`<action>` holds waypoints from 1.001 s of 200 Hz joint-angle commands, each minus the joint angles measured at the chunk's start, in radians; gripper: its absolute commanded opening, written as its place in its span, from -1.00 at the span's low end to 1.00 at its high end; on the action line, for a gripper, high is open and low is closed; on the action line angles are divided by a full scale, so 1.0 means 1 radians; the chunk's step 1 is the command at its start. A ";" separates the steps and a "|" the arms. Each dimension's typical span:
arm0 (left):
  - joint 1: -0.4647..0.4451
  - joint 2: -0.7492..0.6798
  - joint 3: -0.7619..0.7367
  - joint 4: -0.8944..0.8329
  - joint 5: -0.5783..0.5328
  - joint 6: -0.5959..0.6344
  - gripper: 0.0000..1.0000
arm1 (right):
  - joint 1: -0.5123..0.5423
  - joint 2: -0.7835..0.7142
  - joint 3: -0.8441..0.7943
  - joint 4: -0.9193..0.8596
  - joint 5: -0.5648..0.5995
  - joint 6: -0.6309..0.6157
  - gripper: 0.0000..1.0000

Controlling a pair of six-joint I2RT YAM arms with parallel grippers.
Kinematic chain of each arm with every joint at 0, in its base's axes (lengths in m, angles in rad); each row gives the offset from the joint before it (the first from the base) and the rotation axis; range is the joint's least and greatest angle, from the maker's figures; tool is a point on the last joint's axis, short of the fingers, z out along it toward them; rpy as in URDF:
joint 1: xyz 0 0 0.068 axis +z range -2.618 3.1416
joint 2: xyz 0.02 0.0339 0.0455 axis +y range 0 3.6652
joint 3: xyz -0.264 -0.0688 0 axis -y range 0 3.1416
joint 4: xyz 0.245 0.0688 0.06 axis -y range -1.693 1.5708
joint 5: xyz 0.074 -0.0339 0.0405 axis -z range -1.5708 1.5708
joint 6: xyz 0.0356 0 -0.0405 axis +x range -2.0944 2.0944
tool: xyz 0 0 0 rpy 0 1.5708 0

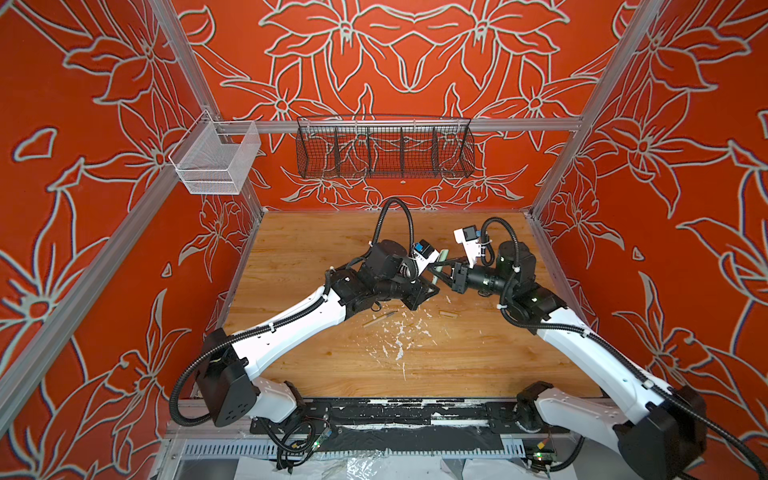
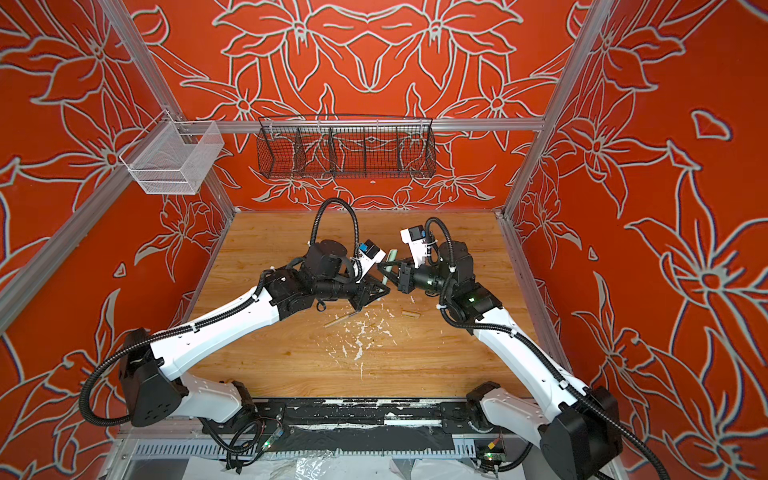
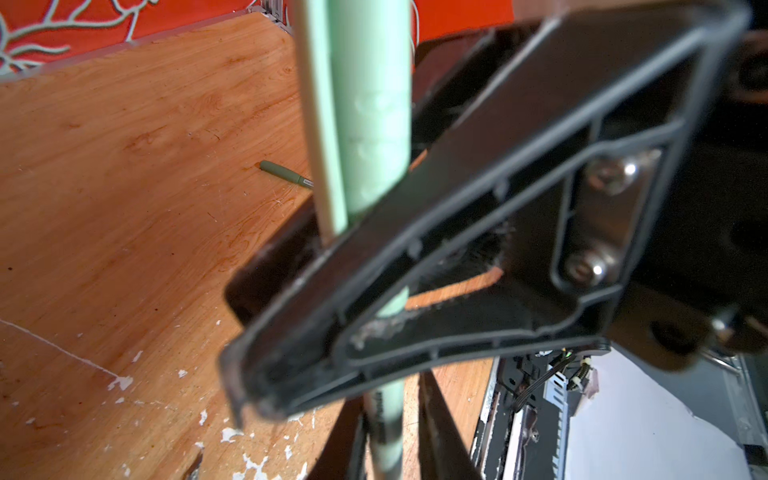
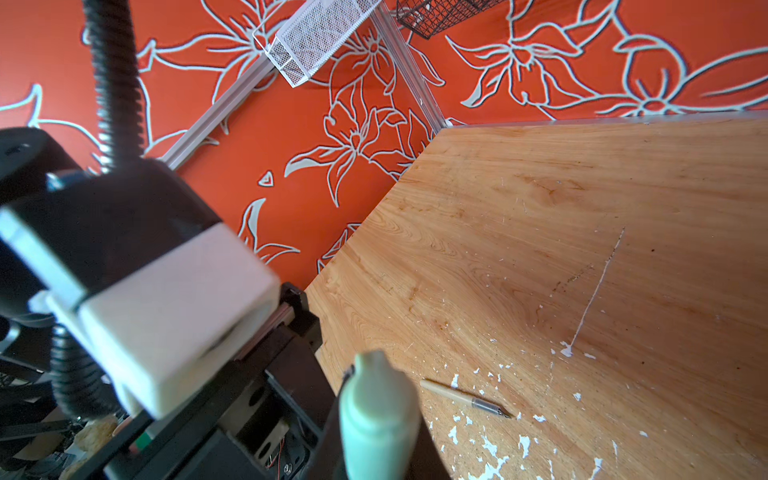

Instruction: Insert the pens into the pen caps

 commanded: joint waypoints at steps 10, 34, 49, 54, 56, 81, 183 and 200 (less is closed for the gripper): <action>0.007 -0.009 0.006 0.000 0.003 0.002 -0.72 | 0.006 -0.008 0.032 -0.023 0.017 -0.039 -1.00; 0.013 0.001 0.014 -0.005 0.001 -0.006 -0.87 | 0.007 -0.013 0.031 -0.021 0.019 -0.039 -1.00; 0.016 0.007 0.015 -0.001 0.005 -0.014 -0.99 | 0.008 -0.018 0.030 -0.022 0.023 -0.040 -1.00; 0.017 0.008 0.015 0.001 0.009 -0.016 -1.00 | 0.007 -0.020 0.029 -0.018 0.023 -0.040 -1.00; 0.018 0.008 0.016 0.002 0.011 -0.017 -1.00 | 0.007 -0.020 0.028 -0.018 0.023 -0.040 -1.00; 0.019 0.013 0.014 0.018 0.037 -0.024 -1.00 | 0.011 -0.033 0.012 0.014 0.027 -0.033 -1.00; 0.019 0.028 0.028 0.017 0.078 -0.019 -0.77 | 0.017 -0.021 0.005 0.053 0.028 -0.023 -1.00; 0.019 0.034 0.032 0.018 0.085 -0.024 -0.62 | 0.017 -0.019 0.002 0.064 0.032 -0.018 -1.00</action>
